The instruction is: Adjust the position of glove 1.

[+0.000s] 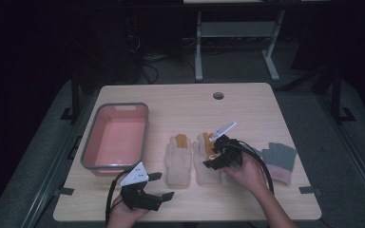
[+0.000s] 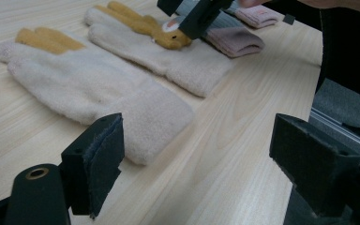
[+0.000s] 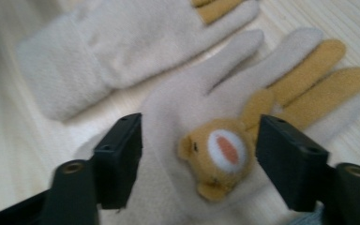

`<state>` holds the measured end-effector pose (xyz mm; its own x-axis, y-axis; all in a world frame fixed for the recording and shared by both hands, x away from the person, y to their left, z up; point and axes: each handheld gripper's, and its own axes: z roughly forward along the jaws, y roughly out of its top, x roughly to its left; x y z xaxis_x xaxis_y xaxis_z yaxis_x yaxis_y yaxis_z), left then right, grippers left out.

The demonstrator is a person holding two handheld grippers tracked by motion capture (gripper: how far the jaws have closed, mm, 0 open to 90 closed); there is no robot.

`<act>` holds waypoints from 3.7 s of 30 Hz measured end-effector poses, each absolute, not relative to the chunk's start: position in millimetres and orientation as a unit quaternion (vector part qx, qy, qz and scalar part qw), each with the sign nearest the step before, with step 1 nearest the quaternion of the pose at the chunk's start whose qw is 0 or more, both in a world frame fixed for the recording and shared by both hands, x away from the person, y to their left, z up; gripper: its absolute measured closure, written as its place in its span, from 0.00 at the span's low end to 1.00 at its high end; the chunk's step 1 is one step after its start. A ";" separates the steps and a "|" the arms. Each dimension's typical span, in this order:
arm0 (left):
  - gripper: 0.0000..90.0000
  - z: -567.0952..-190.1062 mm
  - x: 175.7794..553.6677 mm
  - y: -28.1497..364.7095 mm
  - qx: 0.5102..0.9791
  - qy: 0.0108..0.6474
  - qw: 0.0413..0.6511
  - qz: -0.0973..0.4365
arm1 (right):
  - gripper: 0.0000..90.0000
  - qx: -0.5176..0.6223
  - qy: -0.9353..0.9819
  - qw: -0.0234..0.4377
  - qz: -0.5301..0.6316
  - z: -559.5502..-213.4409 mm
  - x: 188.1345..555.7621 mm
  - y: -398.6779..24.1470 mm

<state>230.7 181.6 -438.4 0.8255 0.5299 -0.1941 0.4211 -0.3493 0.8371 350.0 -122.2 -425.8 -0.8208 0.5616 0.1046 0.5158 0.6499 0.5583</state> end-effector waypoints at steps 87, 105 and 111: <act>0.20 -437.0 232.0 188.0 0.810 0.309 0.495 0.061 | 0.69 0.284 0.909 0.019 0.305 -365.9 366.8 -51.1; 0.20 -438.3 232.7 188.1 0.806 0.332 0.486 0.060 | 0.68 0.292 0.911 -0.013 0.292 -410.2 372.5 -35.1; 0.20 -440.0 231.9 183.9 0.810 0.333 0.479 0.061 | 0.67 0.307 0.902 -0.027 0.302 -423.5 371.3 -39.1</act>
<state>231.9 183.9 -440.0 0.7710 0.5974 -0.2208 0.4814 -0.3196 0.8162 371.3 -39.1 -423.5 -0.8095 0.5385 0.2338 0.5709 0.6292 0.5275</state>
